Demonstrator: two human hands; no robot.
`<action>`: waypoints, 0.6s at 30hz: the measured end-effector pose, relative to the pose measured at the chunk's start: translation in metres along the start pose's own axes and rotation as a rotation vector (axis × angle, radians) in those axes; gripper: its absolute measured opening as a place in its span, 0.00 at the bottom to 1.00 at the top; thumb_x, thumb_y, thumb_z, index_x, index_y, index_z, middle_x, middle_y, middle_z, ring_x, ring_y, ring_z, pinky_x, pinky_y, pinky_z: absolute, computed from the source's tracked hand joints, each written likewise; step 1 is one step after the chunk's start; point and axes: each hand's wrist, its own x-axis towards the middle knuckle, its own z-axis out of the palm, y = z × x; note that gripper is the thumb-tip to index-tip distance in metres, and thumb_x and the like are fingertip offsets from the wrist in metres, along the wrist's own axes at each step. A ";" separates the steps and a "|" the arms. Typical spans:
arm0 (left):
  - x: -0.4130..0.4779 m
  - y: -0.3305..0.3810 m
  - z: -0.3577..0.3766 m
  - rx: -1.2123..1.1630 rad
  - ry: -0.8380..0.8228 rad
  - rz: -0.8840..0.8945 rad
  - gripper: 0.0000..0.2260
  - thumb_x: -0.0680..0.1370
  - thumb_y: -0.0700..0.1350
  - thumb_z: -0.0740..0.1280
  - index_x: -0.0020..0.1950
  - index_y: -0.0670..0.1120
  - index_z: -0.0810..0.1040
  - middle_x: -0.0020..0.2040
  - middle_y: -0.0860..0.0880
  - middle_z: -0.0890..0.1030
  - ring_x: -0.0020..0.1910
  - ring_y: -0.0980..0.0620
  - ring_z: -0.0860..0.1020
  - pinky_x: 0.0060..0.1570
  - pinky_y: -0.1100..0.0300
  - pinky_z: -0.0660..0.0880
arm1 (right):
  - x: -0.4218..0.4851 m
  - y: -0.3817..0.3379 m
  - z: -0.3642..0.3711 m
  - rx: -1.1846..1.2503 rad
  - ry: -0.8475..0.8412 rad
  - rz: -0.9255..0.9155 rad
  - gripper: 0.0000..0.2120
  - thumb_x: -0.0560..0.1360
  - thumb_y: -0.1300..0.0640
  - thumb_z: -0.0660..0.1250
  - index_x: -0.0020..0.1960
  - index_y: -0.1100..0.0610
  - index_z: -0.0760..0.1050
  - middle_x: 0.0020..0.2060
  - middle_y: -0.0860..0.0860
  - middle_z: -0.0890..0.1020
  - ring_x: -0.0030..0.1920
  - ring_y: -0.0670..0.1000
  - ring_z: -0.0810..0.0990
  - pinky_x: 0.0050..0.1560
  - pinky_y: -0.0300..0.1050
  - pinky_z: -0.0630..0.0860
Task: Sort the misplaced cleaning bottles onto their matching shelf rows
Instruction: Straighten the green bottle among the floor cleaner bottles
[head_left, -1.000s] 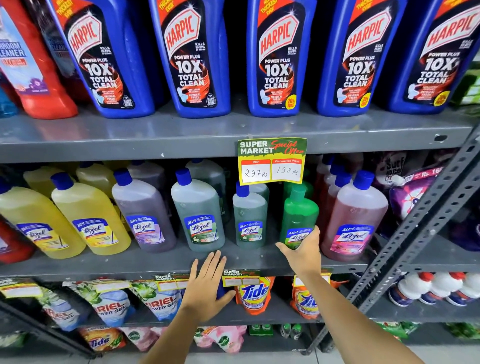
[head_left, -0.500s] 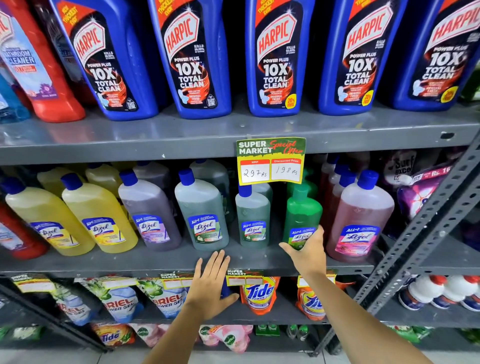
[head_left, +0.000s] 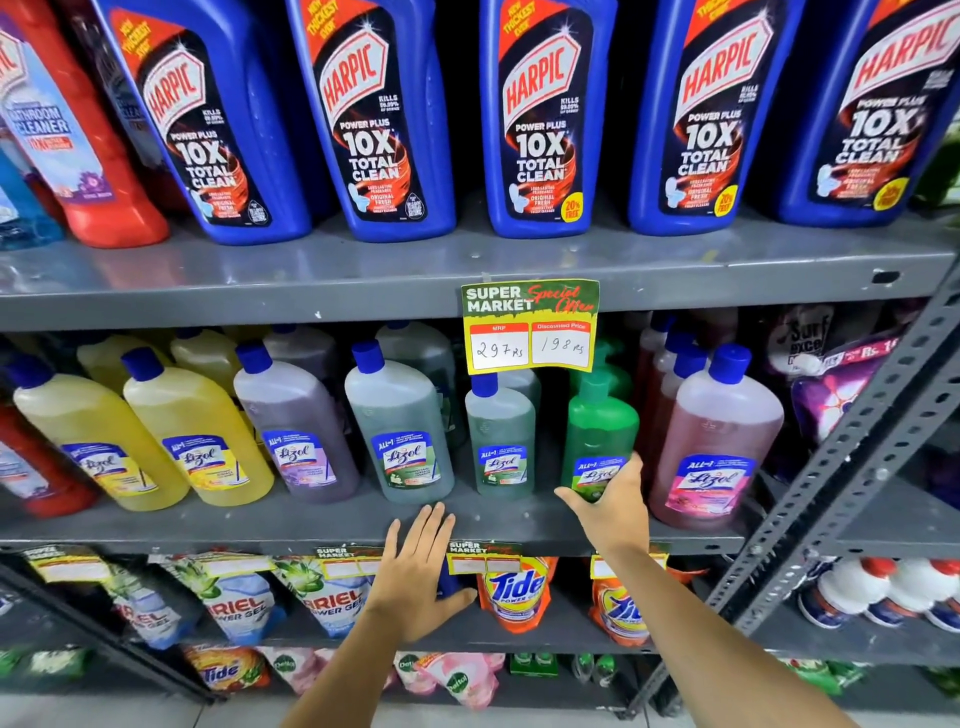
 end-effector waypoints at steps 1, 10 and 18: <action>0.000 0.001 -0.001 0.007 -0.009 -0.006 0.44 0.73 0.74 0.46 0.80 0.46 0.46 0.81 0.47 0.44 0.79 0.47 0.42 0.73 0.43 0.35 | 0.000 0.000 -0.001 0.002 -0.003 0.003 0.50 0.62 0.47 0.82 0.73 0.55 0.55 0.63 0.54 0.75 0.60 0.57 0.79 0.58 0.54 0.77; 0.000 0.004 -0.021 -0.165 -0.011 -0.054 0.35 0.79 0.68 0.51 0.80 0.50 0.49 0.81 0.52 0.46 0.79 0.55 0.43 0.76 0.48 0.39 | -0.064 -0.009 -0.014 -0.050 -0.034 -0.154 0.55 0.72 0.40 0.69 0.79 0.57 0.34 0.81 0.53 0.45 0.77 0.43 0.46 0.73 0.38 0.49; -0.030 0.005 -0.108 -0.272 0.460 0.034 0.19 0.77 0.60 0.61 0.56 0.50 0.84 0.60 0.54 0.82 0.51 0.54 0.82 0.52 0.63 0.76 | -0.103 -0.098 -0.038 0.270 0.086 -0.727 0.36 0.75 0.52 0.67 0.79 0.50 0.57 0.77 0.41 0.63 0.76 0.43 0.63 0.70 0.28 0.58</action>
